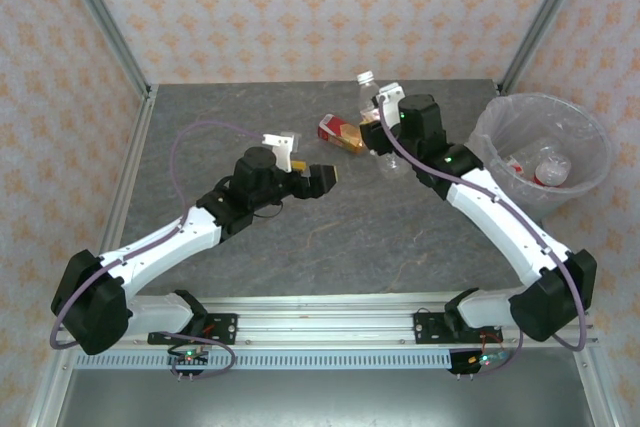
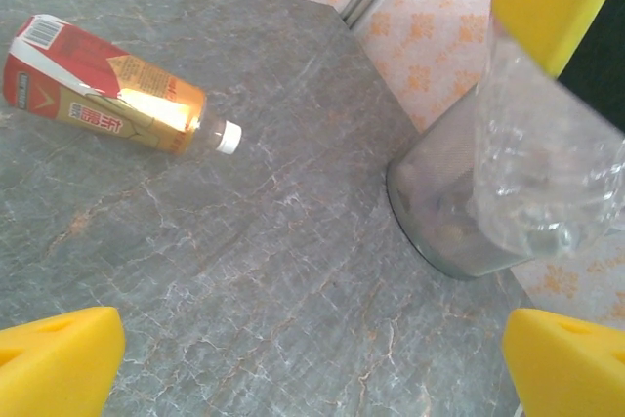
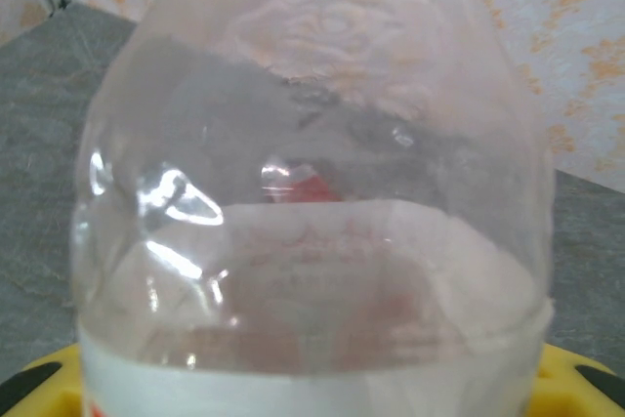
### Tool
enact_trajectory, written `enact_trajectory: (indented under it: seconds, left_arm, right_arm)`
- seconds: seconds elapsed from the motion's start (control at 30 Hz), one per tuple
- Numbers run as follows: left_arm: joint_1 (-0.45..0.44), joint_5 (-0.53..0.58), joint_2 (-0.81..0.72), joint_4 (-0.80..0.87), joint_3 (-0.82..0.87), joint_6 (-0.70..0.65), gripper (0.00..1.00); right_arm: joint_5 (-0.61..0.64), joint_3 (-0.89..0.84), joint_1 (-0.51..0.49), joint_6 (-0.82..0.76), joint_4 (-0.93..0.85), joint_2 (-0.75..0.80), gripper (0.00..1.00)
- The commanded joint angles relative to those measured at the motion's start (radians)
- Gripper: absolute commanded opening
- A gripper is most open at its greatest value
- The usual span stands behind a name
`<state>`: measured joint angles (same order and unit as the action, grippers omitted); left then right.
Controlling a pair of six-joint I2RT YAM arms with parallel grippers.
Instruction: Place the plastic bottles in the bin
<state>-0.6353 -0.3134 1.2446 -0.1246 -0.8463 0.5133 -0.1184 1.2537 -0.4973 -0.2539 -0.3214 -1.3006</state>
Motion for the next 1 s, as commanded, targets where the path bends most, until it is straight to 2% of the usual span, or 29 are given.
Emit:
enact_trajectory:
  seconds: [0.0, 0.2, 0.4, 0.73, 0.97]
  left_arm:
    - [-0.017, -0.033, 0.007, -0.021, -0.057, -0.042, 1.0]
    - [-0.033, -0.048, 0.036, -0.021, -0.086, -0.049, 1.0]
    - [-0.041, -0.054, 0.064, -0.017, -0.102, -0.049, 1.0]
    - [-0.042, -0.048, 0.061, -0.01, -0.09, -0.049, 1.0]
    - [-0.041, -0.045, 0.048, 0.007, -0.084, -0.061, 1.0]
  right_arm:
    - [0.031, 0.054, 0.027, 0.044, 0.012, 0.048, 0.45]
    - [0.133, 0.09, 0.079, 0.059, 0.001, 0.097, 0.44]
    - [0.175, 0.147, 0.164, 0.057, -0.058, 0.111, 0.44]
    - [0.176, 0.231, 0.428, 0.043, -0.076, 0.111, 0.44]
    - [0.317, 0.277, 0.544, -0.064, -0.106, 0.079, 0.45]
